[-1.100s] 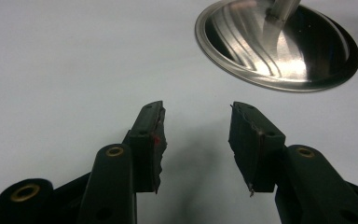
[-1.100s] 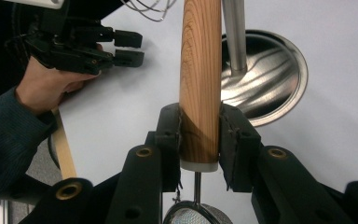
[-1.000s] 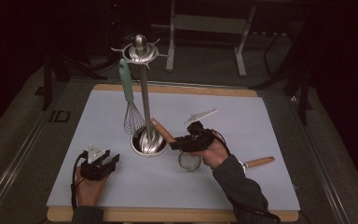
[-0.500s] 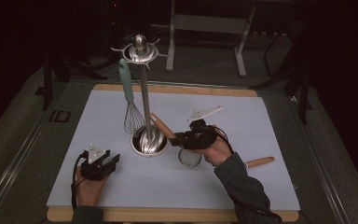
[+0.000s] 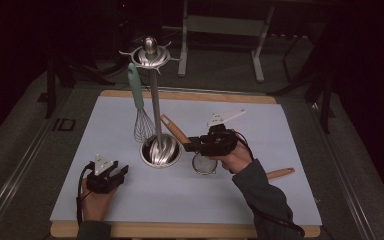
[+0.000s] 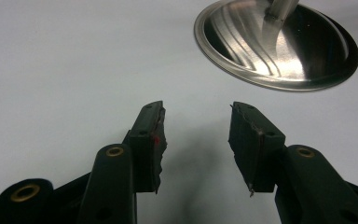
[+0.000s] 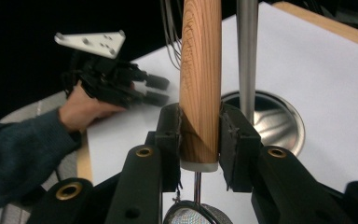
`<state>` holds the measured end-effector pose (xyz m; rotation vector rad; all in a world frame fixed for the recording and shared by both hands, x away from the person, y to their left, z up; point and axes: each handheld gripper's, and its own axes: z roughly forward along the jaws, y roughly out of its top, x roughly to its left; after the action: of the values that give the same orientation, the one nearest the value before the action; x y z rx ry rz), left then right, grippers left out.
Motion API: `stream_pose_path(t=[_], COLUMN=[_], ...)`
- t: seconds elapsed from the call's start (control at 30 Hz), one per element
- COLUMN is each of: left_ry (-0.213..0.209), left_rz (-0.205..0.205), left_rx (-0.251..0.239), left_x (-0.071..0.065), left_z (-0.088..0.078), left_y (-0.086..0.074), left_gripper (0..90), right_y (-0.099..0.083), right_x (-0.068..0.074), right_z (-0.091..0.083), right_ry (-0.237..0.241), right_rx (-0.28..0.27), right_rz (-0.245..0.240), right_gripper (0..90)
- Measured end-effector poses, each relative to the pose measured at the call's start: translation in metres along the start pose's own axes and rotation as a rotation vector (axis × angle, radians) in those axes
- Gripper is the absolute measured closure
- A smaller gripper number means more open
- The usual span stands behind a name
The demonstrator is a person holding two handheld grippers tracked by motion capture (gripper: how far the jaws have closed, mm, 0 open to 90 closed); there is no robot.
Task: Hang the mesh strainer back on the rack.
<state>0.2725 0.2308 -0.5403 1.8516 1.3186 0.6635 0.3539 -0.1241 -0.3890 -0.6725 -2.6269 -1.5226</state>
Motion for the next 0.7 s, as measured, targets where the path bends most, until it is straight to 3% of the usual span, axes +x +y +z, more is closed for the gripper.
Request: stream_pose_path(t=[0.17,0.7], left_ry=[0.001,0.003], left_rz=[0.001,0.006], left_rx=[0.000,0.001], left_x=[0.000,-0.001], left_z=[0.000,0.000], left_y=[0.000,0.000], left_gripper=[55.4,55.5], right_y=[0.003,0.022], right_x=[0.000,0.008], right_z=[-0.006,-0.029], right_ry=[0.019,0.053], right_rx=[-0.035,-0.162], right_rz=[-0.006,-0.092], right_gripper=[71.2,71.2])
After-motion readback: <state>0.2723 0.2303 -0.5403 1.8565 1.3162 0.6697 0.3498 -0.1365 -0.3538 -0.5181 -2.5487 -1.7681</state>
